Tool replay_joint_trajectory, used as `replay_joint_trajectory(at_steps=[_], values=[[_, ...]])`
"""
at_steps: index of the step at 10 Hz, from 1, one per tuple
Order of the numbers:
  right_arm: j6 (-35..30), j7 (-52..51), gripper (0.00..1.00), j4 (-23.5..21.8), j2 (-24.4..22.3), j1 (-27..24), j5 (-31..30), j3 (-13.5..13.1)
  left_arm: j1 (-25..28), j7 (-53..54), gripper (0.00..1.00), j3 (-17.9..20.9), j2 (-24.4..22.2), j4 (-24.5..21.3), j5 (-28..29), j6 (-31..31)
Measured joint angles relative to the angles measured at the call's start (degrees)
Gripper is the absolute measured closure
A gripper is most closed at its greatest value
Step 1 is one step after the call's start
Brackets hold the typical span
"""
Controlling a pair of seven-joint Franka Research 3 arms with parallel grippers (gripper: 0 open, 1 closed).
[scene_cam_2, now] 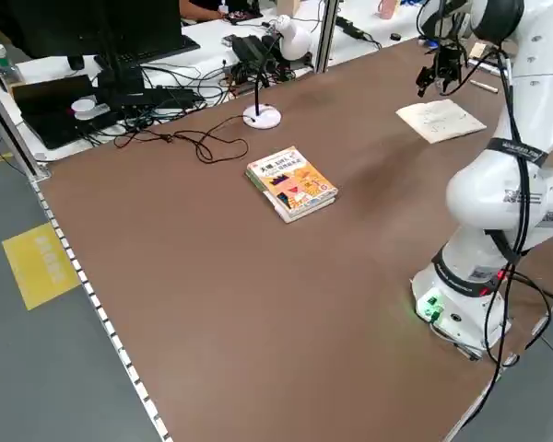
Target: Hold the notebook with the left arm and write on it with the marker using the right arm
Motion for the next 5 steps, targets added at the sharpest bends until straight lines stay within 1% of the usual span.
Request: replay_joint_trajectory(at_steps=[2, 5], values=[[0.0, 0.0, 0.00, 0.0, 0.0, 0.0, 0.0, 0.0, 0.0, -0.1, 0.00, 0.0, 0.6, 0.0, 0.6, 0.5], [0.0, 0.0, 0.00, 0.0, 0.0, 0.0, 0.0, 0.1, 0.0, -0.2, 0.00, 0.1, 2.6, 0.0, 1.8, 3.0]])
